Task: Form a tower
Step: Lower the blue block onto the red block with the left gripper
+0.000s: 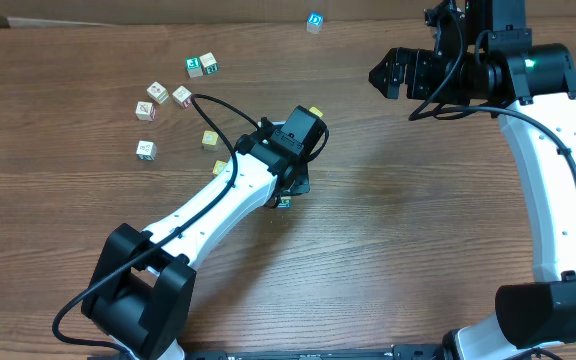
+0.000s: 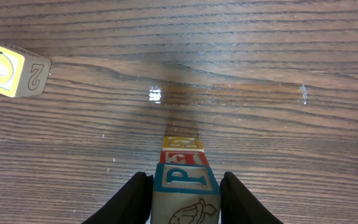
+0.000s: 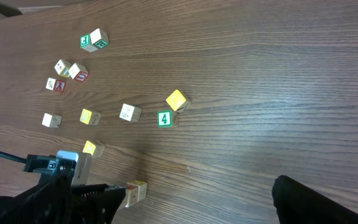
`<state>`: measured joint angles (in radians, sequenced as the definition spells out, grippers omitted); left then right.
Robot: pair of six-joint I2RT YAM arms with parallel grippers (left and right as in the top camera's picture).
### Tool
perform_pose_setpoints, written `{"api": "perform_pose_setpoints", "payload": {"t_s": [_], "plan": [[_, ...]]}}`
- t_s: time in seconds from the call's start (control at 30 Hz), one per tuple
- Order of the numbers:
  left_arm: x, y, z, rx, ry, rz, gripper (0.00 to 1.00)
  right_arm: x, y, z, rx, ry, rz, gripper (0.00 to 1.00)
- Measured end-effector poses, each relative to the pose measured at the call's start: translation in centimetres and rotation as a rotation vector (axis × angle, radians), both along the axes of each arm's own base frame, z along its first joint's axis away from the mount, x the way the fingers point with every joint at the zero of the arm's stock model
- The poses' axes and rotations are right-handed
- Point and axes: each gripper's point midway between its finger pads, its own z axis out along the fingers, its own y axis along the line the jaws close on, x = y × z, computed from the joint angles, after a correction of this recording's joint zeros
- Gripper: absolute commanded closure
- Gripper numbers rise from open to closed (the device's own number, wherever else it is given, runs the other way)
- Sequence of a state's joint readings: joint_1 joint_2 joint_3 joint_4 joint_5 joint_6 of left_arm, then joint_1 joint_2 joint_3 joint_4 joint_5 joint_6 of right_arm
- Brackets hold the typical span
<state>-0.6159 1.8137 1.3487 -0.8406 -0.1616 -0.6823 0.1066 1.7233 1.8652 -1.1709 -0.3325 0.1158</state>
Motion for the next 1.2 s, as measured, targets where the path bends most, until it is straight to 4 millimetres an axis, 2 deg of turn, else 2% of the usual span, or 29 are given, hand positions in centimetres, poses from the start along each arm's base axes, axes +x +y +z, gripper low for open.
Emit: {"api": "perform_pose_setpoints", "payload": {"t_s": [0.9,1.2], "plan": [[-0.09,-0.11,-0.03,-0.006,0.005,-0.003,0.71,0.02,0.00,0.01,0.000,-0.001,-0.001,0.00],[-0.15,-0.20,-0.05,-0.011,0.009,-0.005,0.69,0.02,-0.01,0.01,0.000,-0.001,-0.001,0.00]]}}
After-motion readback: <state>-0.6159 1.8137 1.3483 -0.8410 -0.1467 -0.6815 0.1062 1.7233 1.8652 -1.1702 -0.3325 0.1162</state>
